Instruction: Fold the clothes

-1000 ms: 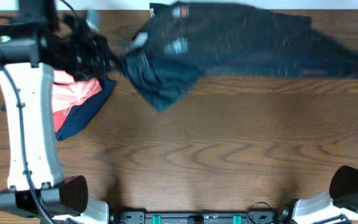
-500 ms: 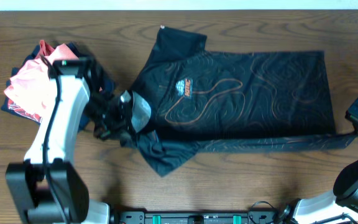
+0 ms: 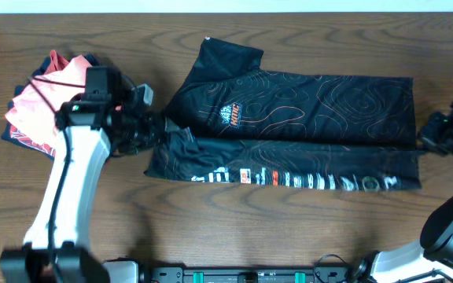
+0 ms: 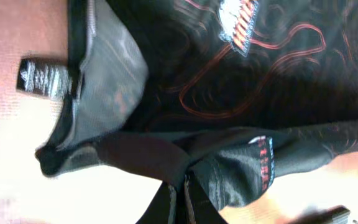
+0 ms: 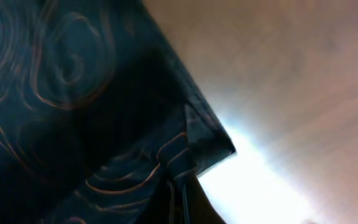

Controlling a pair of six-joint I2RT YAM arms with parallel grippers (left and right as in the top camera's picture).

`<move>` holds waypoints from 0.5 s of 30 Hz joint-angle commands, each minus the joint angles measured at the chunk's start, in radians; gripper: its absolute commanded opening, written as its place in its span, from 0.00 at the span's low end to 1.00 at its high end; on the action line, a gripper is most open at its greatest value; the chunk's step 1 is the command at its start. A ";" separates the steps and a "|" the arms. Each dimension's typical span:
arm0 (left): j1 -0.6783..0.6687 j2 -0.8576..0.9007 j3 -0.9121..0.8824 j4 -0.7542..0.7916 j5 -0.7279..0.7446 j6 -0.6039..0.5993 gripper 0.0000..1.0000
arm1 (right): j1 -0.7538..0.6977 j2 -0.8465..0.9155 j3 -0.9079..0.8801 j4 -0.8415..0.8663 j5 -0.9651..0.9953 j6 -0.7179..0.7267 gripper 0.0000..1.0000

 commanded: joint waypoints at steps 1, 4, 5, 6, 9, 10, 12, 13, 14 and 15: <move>0.004 0.086 -0.008 0.056 -0.050 -0.047 0.06 | 0.040 -0.008 -0.070 0.106 -0.041 -0.022 0.01; 0.004 0.161 -0.008 0.128 -0.048 -0.048 0.06 | 0.066 -0.007 -0.132 0.249 -0.066 -0.021 0.01; 0.004 0.186 -0.008 0.153 -0.039 -0.051 0.06 | 0.076 -0.007 -0.154 0.297 -0.066 -0.021 0.01; 0.004 0.204 -0.008 0.170 -0.030 -0.051 0.06 | 0.081 -0.007 -0.166 0.324 -0.066 -0.021 0.02; 0.004 0.242 -0.008 0.201 -0.016 -0.050 0.34 | 0.090 -0.007 -0.188 0.396 -0.063 -0.017 0.20; 0.004 0.245 -0.008 0.203 -0.016 -0.050 0.55 | 0.090 -0.007 -0.188 0.404 -0.055 -0.017 0.29; 0.008 0.240 -0.008 0.198 -0.016 -0.049 0.75 | 0.086 -0.008 -0.183 0.402 -0.017 -0.013 0.46; 0.011 0.237 -0.008 0.191 -0.017 -0.049 0.77 | 0.082 -0.007 -0.180 0.393 -0.005 -0.013 0.49; 0.018 0.233 -0.008 0.176 -0.017 -0.049 0.78 | 0.077 -0.007 -0.179 0.382 0.006 -0.013 0.49; 0.024 0.229 -0.008 0.151 -0.017 -0.050 0.78 | 0.071 -0.008 -0.179 0.360 0.017 -0.014 0.48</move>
